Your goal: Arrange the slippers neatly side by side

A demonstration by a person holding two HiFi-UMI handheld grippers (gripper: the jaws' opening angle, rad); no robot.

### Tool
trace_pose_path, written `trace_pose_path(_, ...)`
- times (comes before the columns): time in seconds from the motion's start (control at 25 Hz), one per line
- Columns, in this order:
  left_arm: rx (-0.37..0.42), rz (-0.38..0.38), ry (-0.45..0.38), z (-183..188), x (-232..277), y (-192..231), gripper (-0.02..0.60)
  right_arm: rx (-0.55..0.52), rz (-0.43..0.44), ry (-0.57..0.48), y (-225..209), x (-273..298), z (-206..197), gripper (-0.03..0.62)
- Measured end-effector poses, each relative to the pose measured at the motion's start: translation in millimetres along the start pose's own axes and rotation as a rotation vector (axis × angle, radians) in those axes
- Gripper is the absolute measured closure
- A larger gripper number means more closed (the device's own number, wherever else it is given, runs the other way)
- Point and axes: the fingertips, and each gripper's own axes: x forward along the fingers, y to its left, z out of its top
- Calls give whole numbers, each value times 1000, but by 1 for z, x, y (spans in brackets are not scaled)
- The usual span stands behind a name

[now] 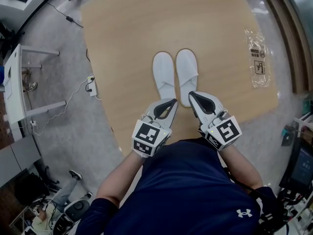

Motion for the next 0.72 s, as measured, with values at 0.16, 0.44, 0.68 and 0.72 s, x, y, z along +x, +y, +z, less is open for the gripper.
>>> trace_pose_path(0.16, -11, 5, -1, 5, -1, 1, 578, -6, 3, -1, 1, 1, 1, 583)
trace_pose_path(0.44, -31, 1, 9, 7, -1, -1, 578, -6, 0, 6, 2, 1, 1, 583)
trace_pose_path(0.68, -43, 2, 20, 7, -1, -2, 578, -5, -2, 15, 1, 1, -3, 583)
trace_pose_path(0.72, -46, 2, 21, 7, -1, -3, 578, -4, -1, 16, 1, 1, -3, 583)
